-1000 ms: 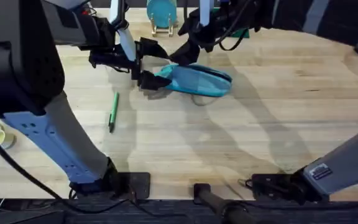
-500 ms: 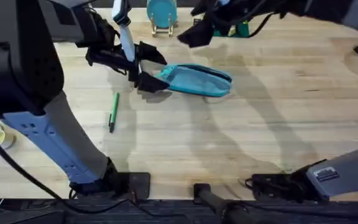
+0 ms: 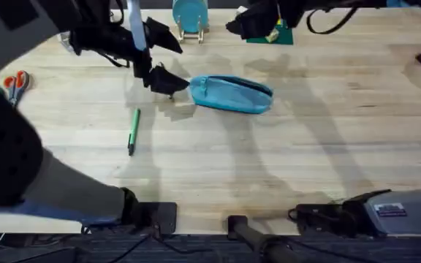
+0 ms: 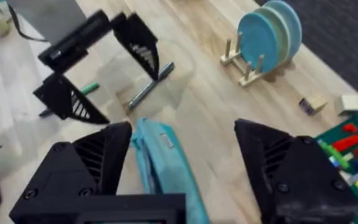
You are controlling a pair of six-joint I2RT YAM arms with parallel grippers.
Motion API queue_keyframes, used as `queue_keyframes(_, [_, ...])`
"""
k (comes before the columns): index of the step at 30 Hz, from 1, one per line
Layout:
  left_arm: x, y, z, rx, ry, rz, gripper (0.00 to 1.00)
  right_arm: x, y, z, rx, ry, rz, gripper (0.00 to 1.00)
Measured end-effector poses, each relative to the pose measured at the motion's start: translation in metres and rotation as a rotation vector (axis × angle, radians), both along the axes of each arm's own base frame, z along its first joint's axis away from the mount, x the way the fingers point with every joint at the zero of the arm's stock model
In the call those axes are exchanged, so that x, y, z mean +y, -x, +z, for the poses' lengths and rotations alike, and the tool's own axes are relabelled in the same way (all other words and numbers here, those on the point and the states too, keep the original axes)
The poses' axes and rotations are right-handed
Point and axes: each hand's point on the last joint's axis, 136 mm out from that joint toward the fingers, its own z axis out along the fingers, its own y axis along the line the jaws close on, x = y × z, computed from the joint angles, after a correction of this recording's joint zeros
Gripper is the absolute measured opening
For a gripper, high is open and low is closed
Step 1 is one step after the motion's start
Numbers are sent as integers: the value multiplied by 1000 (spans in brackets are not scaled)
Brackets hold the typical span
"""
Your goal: Unzip the bag, pick up the pens from the table one at a time and place them inside, then zip the bag closed.
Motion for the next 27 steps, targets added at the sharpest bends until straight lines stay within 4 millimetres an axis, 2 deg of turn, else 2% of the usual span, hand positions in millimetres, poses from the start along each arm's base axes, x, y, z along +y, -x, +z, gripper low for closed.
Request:
queue_keyframes(6, [8,11,22,32,-51,98,995,-13,16,3,61,11,-23,998])
queue_keyframes(19, [14,60,76,56,-97,240,993,-52,69,7,177,82,-49,996])
queue_keyframes(27, [13,71,96,101,-48,357,993,-68,98,6,188,158,-33,968])
